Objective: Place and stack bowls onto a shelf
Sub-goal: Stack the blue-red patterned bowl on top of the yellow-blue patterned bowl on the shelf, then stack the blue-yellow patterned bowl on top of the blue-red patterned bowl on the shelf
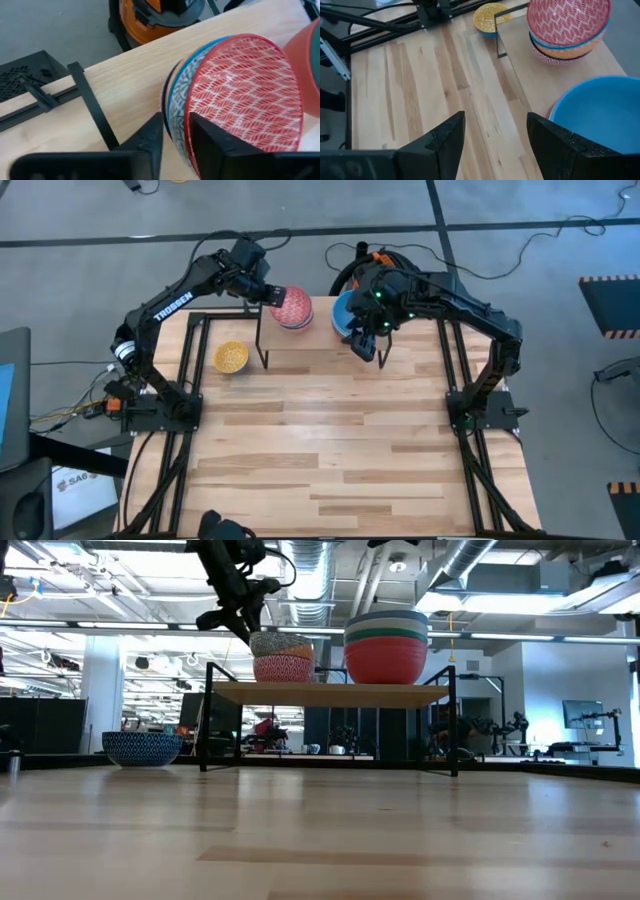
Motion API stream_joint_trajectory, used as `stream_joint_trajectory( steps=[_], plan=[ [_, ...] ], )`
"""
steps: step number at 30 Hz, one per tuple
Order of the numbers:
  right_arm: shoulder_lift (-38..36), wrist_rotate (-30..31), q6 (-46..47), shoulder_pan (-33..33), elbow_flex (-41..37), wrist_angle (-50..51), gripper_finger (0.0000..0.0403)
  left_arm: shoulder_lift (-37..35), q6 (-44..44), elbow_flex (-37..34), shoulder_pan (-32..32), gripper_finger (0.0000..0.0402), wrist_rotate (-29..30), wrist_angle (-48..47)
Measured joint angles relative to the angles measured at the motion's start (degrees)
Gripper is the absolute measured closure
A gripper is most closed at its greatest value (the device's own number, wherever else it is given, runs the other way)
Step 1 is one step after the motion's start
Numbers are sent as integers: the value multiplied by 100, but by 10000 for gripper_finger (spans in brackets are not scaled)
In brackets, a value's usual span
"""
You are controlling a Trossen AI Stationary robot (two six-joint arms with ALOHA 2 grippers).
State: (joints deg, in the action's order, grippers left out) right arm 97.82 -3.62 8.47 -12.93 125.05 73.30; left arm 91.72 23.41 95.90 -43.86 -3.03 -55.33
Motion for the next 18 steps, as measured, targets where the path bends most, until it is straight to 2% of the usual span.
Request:
stream_joint_trajectory(
  steps=[8, 18],
  plan=[
    [0, -9, -100, 2, 0, -70, 163, -16, 142, 250, 104, 255, 79, -110],
    [0, -9, -102, 2, 0, -235, 163, -26, -162, 1302, 142, 241, 569, -451]
  ],
)
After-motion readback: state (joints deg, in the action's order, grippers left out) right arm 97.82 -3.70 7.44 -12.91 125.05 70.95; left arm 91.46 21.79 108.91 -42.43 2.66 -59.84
